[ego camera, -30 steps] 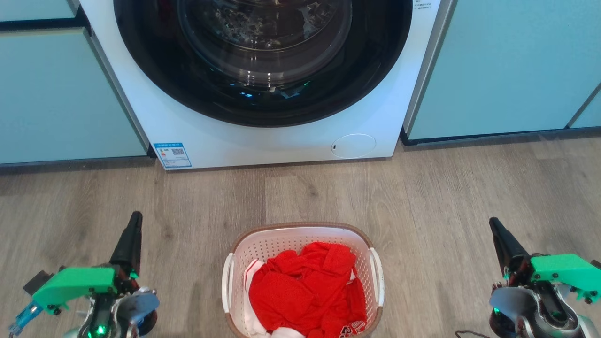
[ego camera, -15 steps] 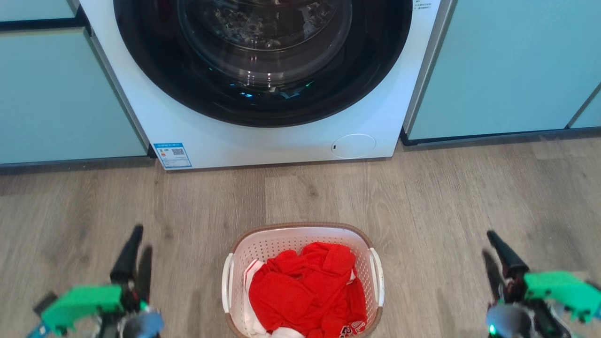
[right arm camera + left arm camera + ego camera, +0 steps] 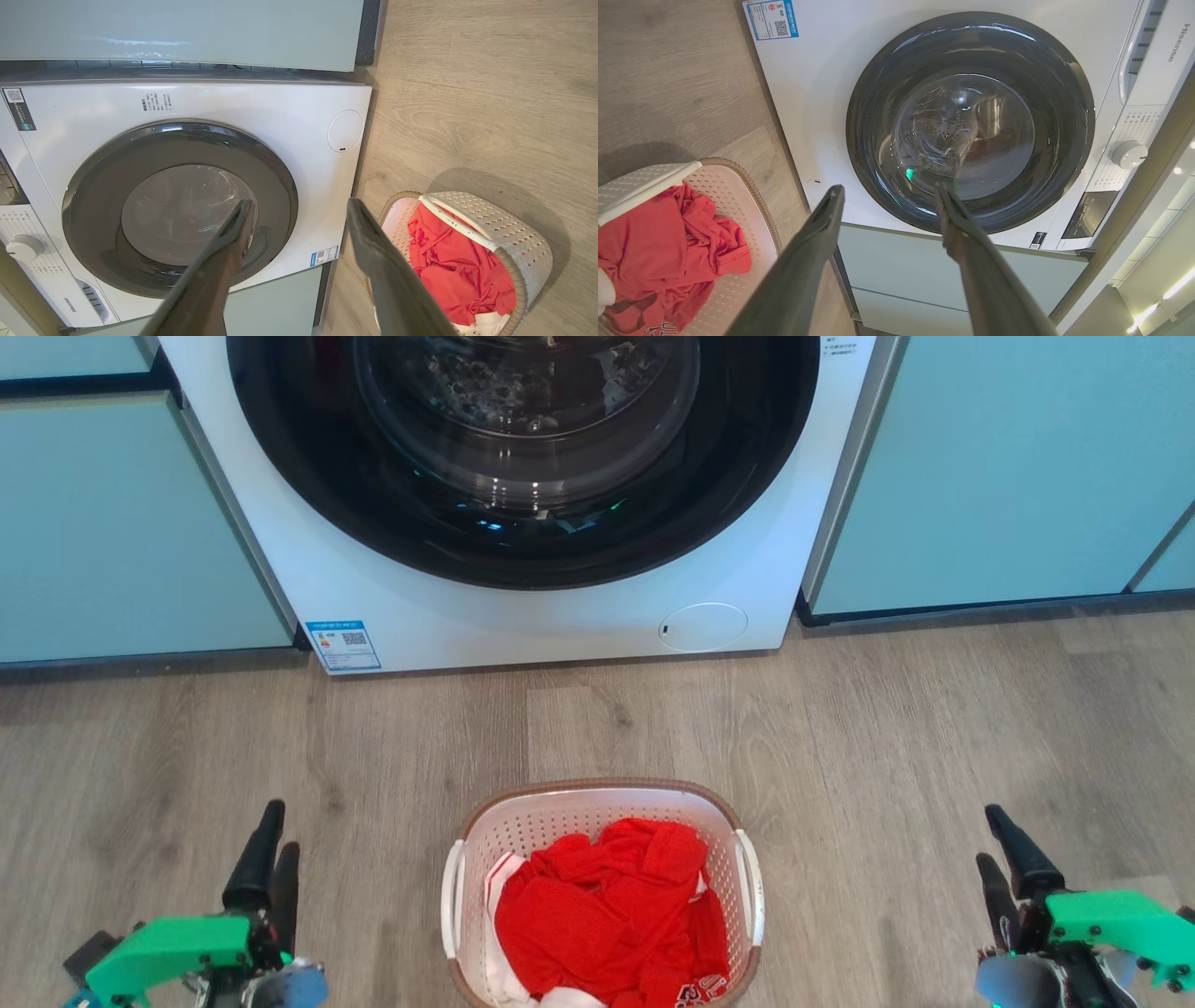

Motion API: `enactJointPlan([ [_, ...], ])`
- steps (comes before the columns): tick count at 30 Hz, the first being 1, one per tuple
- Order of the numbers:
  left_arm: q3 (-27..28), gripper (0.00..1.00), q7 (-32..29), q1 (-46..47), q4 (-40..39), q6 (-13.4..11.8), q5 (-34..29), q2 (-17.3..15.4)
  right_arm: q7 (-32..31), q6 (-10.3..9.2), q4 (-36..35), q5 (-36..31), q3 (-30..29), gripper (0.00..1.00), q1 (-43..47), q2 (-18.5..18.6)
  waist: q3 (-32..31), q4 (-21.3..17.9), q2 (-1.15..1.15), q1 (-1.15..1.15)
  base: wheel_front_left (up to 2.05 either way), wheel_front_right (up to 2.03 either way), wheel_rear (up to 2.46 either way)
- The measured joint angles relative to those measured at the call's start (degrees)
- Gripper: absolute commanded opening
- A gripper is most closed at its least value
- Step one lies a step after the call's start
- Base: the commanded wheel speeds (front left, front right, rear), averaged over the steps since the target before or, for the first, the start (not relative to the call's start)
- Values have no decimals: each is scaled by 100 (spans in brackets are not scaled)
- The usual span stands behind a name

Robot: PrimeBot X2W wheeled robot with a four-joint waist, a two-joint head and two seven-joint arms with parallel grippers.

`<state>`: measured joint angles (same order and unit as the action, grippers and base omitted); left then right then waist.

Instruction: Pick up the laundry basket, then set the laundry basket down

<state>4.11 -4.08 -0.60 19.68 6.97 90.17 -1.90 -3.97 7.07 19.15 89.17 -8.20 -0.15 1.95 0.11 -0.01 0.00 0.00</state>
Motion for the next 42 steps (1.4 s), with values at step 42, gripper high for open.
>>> enactJointPlan([
  [42,-713,100,677,422,-1046,-899,-3793,-4,671,0,-959,-4156,522,100,-443,4,-27,153,0,0,0,0,0],
])
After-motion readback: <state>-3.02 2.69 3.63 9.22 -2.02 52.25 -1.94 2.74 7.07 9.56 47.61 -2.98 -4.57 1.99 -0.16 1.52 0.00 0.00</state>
